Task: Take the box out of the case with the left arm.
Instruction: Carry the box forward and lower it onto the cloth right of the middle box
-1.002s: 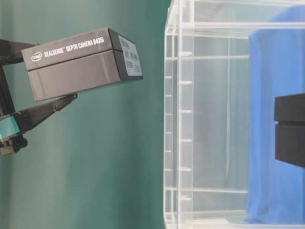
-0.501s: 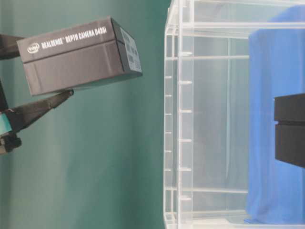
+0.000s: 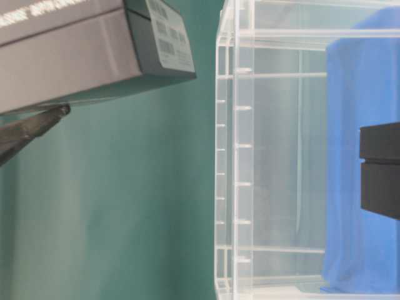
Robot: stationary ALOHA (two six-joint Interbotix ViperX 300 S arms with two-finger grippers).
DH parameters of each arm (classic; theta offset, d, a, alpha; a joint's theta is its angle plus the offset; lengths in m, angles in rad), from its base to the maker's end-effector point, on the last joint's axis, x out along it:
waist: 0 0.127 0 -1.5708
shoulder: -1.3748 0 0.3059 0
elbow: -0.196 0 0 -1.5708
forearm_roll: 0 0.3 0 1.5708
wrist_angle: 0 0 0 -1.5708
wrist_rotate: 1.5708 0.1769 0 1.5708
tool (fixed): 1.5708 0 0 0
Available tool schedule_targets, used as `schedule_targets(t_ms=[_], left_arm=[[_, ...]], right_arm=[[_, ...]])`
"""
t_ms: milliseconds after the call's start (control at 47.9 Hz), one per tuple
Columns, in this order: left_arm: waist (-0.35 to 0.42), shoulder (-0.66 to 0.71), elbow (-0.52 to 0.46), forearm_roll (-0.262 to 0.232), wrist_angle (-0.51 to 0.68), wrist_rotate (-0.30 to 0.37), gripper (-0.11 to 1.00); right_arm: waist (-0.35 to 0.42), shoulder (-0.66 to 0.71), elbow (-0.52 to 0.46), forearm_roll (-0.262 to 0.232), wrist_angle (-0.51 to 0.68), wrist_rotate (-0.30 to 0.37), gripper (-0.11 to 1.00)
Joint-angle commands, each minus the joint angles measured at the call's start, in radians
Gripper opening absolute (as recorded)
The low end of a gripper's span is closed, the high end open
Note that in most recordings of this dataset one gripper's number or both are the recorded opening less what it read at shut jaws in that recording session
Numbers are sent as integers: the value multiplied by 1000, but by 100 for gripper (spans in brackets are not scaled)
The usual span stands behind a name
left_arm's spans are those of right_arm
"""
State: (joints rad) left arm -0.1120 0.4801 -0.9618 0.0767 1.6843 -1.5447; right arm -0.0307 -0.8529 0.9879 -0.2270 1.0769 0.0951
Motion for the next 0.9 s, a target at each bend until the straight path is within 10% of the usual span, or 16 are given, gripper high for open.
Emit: schedule_targets(t_ms=[0, 877], left_arm=[[-29, -29, -28, 3, -6, -26, 62], [-109, -26, -20, 29, -12, -121, 62]], right_arm=[[0, 5, -26, 2, -3, 3, 7], [0, 5, -28, 2, -2, 5, 7]])
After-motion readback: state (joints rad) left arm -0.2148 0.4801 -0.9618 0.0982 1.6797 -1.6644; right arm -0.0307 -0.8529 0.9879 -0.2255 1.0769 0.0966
